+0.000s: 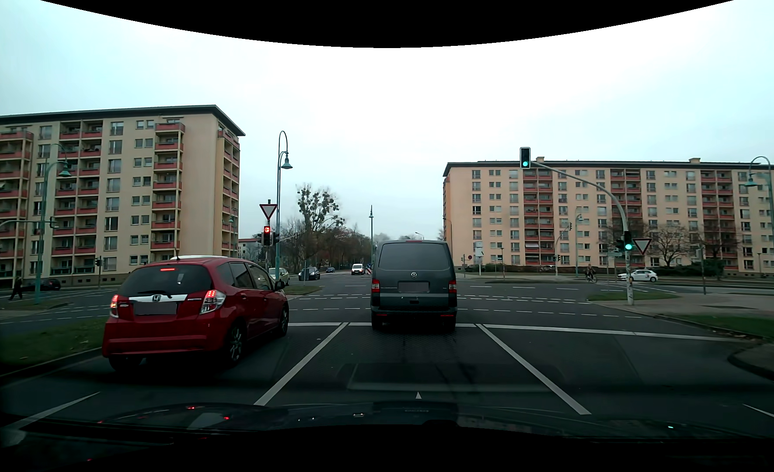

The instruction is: Follow the waypoints while adhering to traffic rules and regulations

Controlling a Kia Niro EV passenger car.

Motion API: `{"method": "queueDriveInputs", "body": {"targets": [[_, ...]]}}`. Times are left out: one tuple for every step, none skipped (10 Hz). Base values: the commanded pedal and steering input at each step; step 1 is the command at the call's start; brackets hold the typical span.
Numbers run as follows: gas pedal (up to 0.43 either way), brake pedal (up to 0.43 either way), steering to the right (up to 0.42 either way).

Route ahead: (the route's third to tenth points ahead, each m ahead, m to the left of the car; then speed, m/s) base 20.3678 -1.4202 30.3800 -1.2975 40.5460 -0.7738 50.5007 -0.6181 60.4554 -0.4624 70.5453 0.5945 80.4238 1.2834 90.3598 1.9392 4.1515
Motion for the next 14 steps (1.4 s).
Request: {"method": "queueDriveInputs", "body": {"targets": [[0.331,0.000,-0.002],[0.331,0.000,-0.002],[0.331,0.000,-0.002],[0.319,0.000,-0.002],[0.280,0.000,0.000],[0.268,0.000,0.000],[0.260,0.000,0.000],[0.260,0.000,0.000],[0.240,0.000,0.000],[0.228,0.000,0.000],[0.220,0.000,0.000],[0.197,0.000,0.000],[0.189,0.000,0.000],[0.169,0.000,0.000]]}}
